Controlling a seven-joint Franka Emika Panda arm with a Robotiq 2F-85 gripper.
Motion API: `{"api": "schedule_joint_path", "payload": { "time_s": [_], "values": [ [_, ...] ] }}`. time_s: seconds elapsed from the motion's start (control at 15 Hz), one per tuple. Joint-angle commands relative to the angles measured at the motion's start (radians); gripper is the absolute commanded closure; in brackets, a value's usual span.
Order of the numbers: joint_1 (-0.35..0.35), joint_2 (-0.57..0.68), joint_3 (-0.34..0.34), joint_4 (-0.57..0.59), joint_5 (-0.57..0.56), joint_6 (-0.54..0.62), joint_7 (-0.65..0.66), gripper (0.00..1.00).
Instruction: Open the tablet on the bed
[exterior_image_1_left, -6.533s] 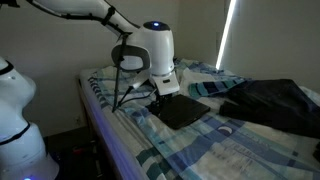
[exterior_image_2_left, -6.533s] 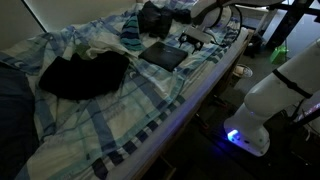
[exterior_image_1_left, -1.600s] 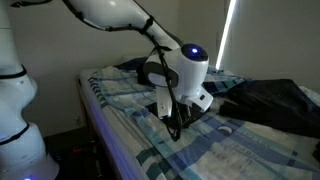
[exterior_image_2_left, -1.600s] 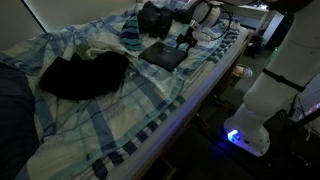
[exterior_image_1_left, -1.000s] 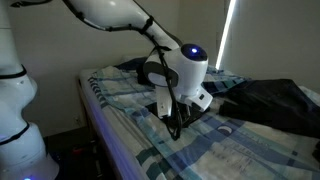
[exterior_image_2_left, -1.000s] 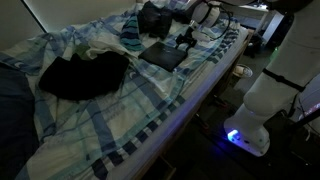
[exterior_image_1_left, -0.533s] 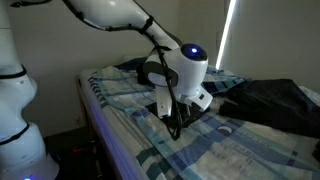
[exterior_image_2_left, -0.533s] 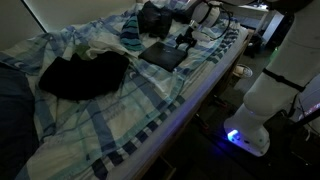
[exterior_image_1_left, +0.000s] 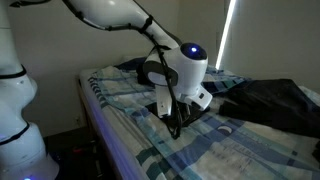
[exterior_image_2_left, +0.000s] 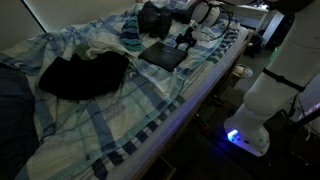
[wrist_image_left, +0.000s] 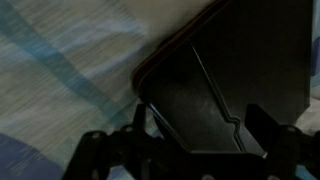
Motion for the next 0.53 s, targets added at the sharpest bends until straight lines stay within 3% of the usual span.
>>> {"api": "schedule_joint_path", "payload": {
  "time_s": [0.0,0.47],
  "values": [
    [0.006,-0.043,0.017,-0.024,0.0,-0.003,0.017,0.0],
    [0.015,-0.057,0.023,-0.018,0.005,-0.005,0.015,0.0]
  ]
}}
